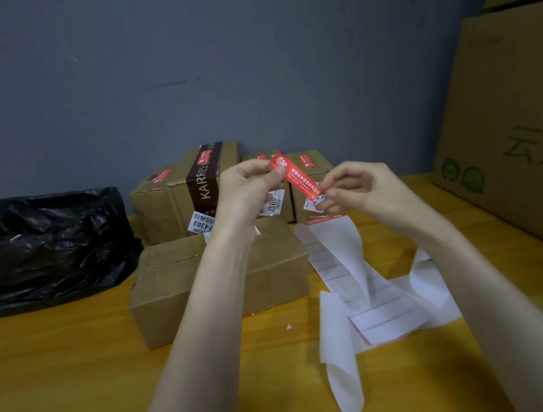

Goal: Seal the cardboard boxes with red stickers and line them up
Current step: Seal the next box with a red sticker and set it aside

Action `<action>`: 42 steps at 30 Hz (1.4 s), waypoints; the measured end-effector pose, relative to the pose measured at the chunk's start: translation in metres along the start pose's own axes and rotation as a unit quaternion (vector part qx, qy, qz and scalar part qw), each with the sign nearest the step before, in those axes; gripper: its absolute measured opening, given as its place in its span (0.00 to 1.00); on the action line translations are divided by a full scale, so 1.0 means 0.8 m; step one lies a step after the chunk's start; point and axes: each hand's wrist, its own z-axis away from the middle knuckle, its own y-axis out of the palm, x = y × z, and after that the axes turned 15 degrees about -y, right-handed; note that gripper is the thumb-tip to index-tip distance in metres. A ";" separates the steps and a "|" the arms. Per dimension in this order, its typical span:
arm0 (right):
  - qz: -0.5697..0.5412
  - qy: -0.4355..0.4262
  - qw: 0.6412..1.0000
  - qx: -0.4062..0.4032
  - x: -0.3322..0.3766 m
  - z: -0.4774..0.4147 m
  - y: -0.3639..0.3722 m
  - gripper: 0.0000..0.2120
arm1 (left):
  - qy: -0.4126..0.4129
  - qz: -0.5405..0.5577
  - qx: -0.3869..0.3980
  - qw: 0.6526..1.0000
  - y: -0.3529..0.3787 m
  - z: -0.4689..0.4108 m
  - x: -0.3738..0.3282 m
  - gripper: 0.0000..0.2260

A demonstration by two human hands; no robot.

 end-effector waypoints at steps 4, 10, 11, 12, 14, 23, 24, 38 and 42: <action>0.016 0.012 0.999 -0.043 0.002 -0.003 -0.001 0.04 | 0.007 -0.005 -0.004 1.000 0.005 0.004 -0.003 0.06; 0.037 0.073 0.991 -0.105 0.004 -0.009 -0.002 0.06 | 0.014 0.000 0.023 1.000 0.007 0.009 -0.005 0.05; 0.024 0.098 0.989 -0.111 0.005 -0.009 -0.002 0.06 | 0.019 0.008 0.024 1.000 0.009 0.011 -0.006 0.04; 0.010 0.115 0.986 -0.116 0.006 -0.009 -0.002 0.06 | 0.022 0.012 0.021 0.999 0.011 0.013 -0.006 0.05; -0.002 0.119 0.985 -0.129 0.007 -0.009 0.000 0.05 | 0.029 0.004 0.013 0.999 0.012 0.015 -0.006 0.06; 0.062 0.078 0.980 -0.174 0.025 -0.013 0.019 0.06 | 0.115 -0.157 -0.113 0.974 -0.001 0.015 0.001 0.05; 0.065 0.077 0.980 -0.172 0.028 -0.013 0.022 0.06 | 0.129 -0.184 -0.125 0.966 -0.005 0.017 0.002 0.06; 0.204 0.032 0.973 -0.103 0.055 -0.048 0.070 0.10 | 0.053 -0.244 -0.088 0.964 -0.096 0.032 -0.002 0.29; 0.226 0.003 0.972 -0.064 0.063 -0.056 0.100 0.07 | 0.026 -0.255 -0.060 0.965 -0.104 0.030 -0.012 0.16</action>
